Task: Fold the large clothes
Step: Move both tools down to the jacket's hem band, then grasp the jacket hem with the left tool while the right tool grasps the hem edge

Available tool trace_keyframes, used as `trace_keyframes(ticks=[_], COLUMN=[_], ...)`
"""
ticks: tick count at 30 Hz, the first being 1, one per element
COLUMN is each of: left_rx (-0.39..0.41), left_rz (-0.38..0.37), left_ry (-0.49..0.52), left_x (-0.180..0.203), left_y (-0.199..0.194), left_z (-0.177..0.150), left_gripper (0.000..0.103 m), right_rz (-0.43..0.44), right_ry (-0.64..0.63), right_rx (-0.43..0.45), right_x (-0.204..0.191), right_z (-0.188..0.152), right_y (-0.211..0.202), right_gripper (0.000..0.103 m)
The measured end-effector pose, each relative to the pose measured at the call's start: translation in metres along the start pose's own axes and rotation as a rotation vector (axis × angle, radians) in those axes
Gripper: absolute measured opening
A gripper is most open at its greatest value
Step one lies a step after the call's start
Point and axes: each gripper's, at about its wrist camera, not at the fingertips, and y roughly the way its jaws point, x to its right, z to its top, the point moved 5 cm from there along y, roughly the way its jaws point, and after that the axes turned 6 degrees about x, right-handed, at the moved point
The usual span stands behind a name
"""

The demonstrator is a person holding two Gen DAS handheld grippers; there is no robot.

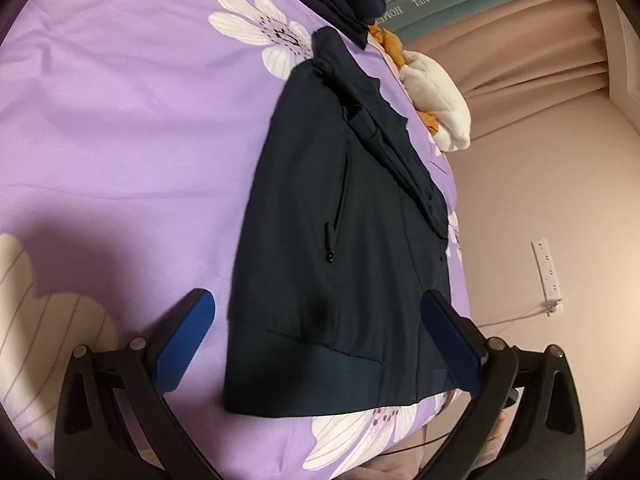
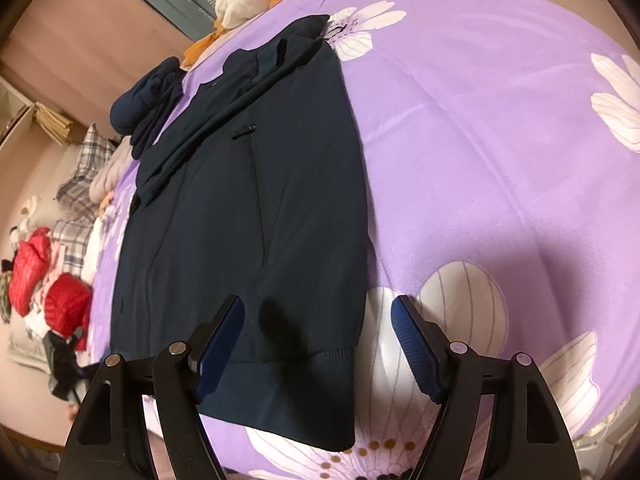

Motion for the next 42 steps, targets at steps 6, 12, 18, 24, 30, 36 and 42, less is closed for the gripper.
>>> trace_keyframes(ticks=[6, 12, 18, 24, 30, 36, 42], left_rx=[-0.049, -0.090, -0.147, -0.167, -0.184, -0.201, -0.230], left_rz=[-0.026, -0.050, -0.106, -0.127, -0.134, -0.128, -0.078], left_ry=[0.019, 0.058, 0.058, 0.073, 0.073, 0.075, 0.111], left_x=[0.001, 0.007, 0.015, 0.021, 0.021, 0.020, 0.025], left_y=[0.012, 0.030, 0.048, 0.054, 0.047, 0.048, 0.061], left_z=[0.006, 0.008, 0.014, 0.013, 0.006, 0.001, 0.001], left_gripper=[0.102, 0.102, 0.102, 0.101, 0.094, 0.094, 0.094], right_rz=[0.055, 0.124, 0.188, 0.197, 0.229, 0.234, 0.219], right_ry=[-0.002, 0.034, 0.088, 0.085, 0.102, 0.084, 0.080], right_rx=[-0.020, -0.020, -0.014, -0.007, -0.040, -0.069, -0.060], right_x=[-0.009, -0.012, -0.013, -0.016, -0.016, -0.015, -0.021], right_z=[0.003, 0.013, 0.021, 0.018, 0.007, -0.004, 0.002], right_y=[0.012, 0.024, 0.031, 0.032, 0.024, 0.019, 0.030], right_gripper=[0.077, 0.077, 0.077, 0.077, 0.077, 0.077, 0.077])
